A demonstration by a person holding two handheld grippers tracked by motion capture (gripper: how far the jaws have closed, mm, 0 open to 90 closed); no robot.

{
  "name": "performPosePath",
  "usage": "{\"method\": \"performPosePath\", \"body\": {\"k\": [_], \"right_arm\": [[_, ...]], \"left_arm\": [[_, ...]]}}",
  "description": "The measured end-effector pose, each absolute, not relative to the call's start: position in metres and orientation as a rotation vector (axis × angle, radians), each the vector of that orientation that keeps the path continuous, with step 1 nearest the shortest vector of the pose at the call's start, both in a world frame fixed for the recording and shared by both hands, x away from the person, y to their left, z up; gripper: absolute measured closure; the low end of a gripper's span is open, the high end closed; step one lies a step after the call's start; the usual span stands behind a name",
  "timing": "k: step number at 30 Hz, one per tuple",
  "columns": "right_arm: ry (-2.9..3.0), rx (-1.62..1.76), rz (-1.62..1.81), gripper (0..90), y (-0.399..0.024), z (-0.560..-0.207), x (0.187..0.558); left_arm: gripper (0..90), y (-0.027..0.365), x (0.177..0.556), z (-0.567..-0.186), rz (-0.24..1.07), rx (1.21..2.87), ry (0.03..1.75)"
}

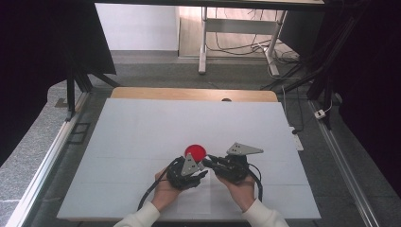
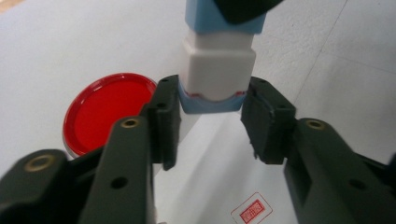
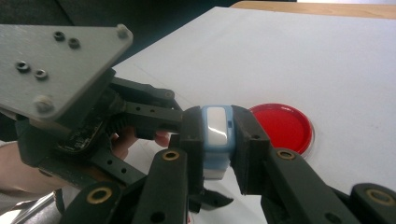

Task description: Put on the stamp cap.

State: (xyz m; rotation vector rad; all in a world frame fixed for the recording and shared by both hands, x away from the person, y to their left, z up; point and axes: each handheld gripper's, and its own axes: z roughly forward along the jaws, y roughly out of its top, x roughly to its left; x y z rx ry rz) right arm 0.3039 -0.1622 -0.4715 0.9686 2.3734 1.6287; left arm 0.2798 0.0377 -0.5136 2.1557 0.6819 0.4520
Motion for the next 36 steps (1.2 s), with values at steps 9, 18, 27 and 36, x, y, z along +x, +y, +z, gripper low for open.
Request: {"method": "performPosePath", "body": {"k": [9, 18, 27, 36], "right_arm": [[2.36, 0.966, 1.628, 75.0, -0.166, -0.47, 0.306], [2.342, 0.956, 1.617, 75.0, -0.17, -0.468, 0.308], [2.335, 0.936, 1.6, 75.0, -0.174, -0.467, 0.31], [2.333, 0.93, 1.587, 75.0, -0.177, -0.466, 0.312]], "left_arm": [[35.4, 0.046, 0.28, -0.514, 0.401, 2.181, 0.722], [31.3, 0.081, 0.267, -0.509, 0.379, 2.186, 0.763], [31.1, 0.116, 0.254, -0.503, 0.375, 2.144, 0.812], [30.9, 0.158, 0.237, -0.506, 0.403, 2.096, 0.895]]}}
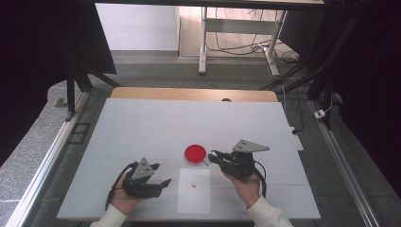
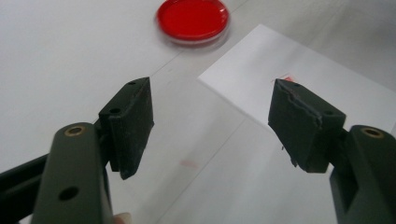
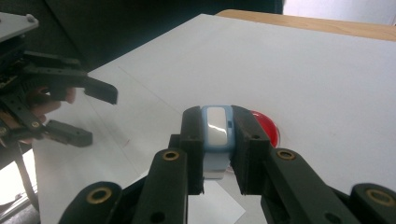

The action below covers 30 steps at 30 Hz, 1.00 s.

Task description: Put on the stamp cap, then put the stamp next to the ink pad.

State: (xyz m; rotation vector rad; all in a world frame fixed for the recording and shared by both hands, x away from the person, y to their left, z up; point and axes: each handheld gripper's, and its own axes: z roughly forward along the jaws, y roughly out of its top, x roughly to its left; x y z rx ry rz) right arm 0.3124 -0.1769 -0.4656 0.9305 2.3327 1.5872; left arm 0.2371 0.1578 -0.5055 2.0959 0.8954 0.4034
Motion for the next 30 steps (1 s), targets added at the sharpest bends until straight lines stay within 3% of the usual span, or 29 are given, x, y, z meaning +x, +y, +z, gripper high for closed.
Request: {"method": "performPosePath", "body": {"k": [11, 30], "right_arm": [[2.329, 0.922, 1.563, 75.0, -0.178, -0.466, 0.315], [2.313, 0.915, 1.479, 75.0, -0.18, -0.466, 0.338]], "left_arm": [[31.0, 0.198, 0.226, -0.512, 0.434, 2.052, 1.001], [30.8, 0.207, 0.229, -0.516, 0.409, 2.039, 1.024]]}}
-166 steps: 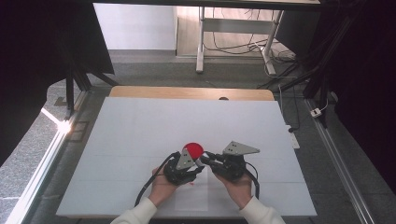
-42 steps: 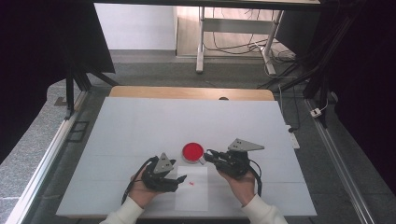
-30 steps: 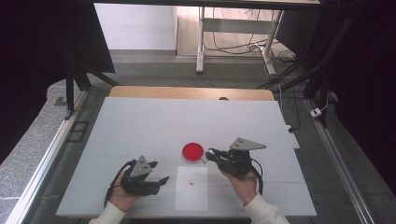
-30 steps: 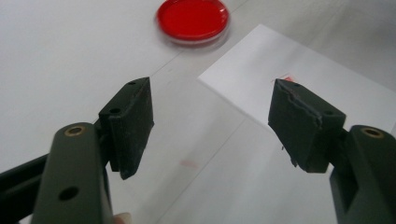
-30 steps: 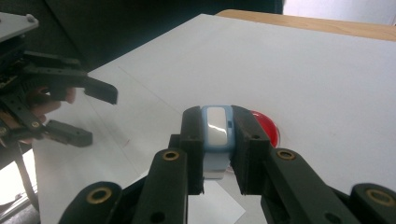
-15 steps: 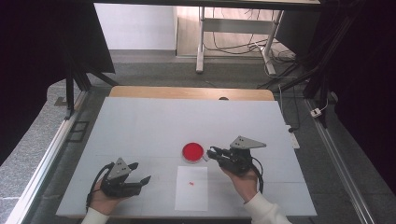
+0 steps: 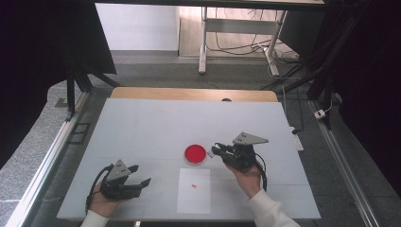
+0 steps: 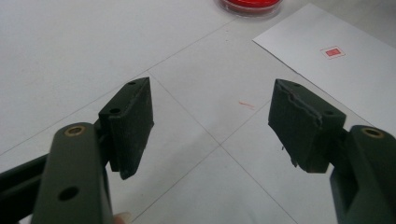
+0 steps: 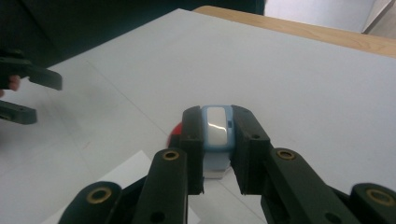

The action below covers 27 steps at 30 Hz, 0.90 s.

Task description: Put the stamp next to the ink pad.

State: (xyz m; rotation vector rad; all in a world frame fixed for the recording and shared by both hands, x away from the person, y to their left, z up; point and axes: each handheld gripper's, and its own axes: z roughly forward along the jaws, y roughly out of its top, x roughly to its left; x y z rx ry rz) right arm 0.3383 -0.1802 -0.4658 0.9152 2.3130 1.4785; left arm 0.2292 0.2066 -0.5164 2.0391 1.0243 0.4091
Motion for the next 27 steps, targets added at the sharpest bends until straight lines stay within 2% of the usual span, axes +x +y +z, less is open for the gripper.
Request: {"method": "performPosePath", "body": {"k": [12, 27], "right_arm": [[2.323, 0.955, 1.345, 74.9, -0.185, -0.481, 0.366], [2.405, 0.88, 1.141, 74.8, -0.166, -0.494, 0.384]], "left_arm": [[30.7, 0.206, 0.23, -0.517, 0.41, 2.053, 1.027], [30.8, 0.207, 0.23, -0.52, 0.412, 2.072, 1.023]]}}
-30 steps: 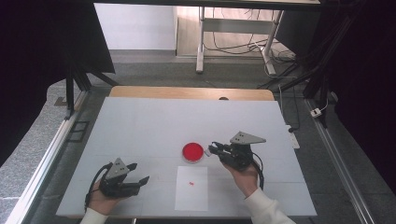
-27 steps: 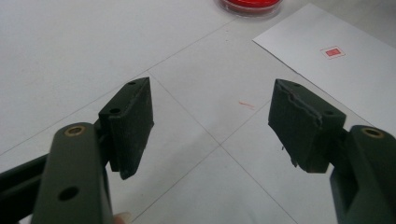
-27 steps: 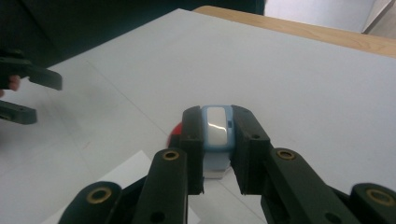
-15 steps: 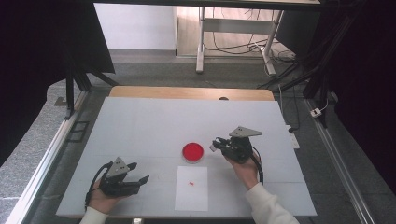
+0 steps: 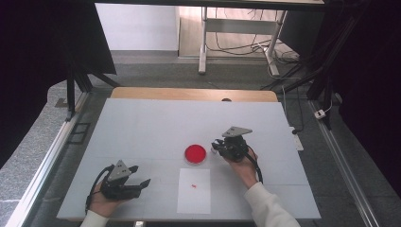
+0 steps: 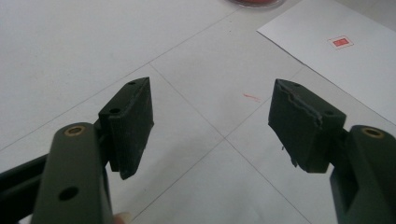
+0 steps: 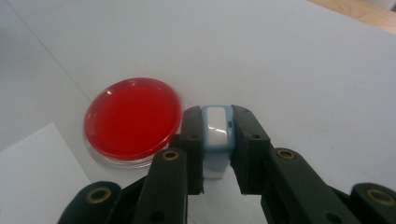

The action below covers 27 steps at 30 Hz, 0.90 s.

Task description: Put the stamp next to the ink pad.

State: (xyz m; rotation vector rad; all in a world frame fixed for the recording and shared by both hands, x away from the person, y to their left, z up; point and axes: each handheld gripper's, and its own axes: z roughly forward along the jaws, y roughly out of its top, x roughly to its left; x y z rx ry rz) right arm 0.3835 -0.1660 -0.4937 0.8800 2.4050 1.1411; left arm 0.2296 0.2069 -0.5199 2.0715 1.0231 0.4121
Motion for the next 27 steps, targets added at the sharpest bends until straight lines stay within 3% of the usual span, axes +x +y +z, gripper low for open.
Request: {"method": "performPosePath", "body": {"k": [11, 17, 27], "right_arm": [[2.421, 0.875, 1.102, 73.8, -0.164, -0.5004, 0.3875], [2.416, 0.878, 1.091, 65.3, -0.1636, -0.5019, 0.3879], [2.411, 0.907, 1.101, 62.1, -0.165, -0.5038, 0.3896]], "left_arm": [[30.6, 0.2074, 0.2294, -0.5204, 0.415, 2.071, 1.028], [30.5, 0.2071, 0.2292, -0.5203, 0.416, 2.073, 1.025], [30.4, 0.2068, 0.2295, -0.5209, 0.418, 2.076, 1.025]]}}
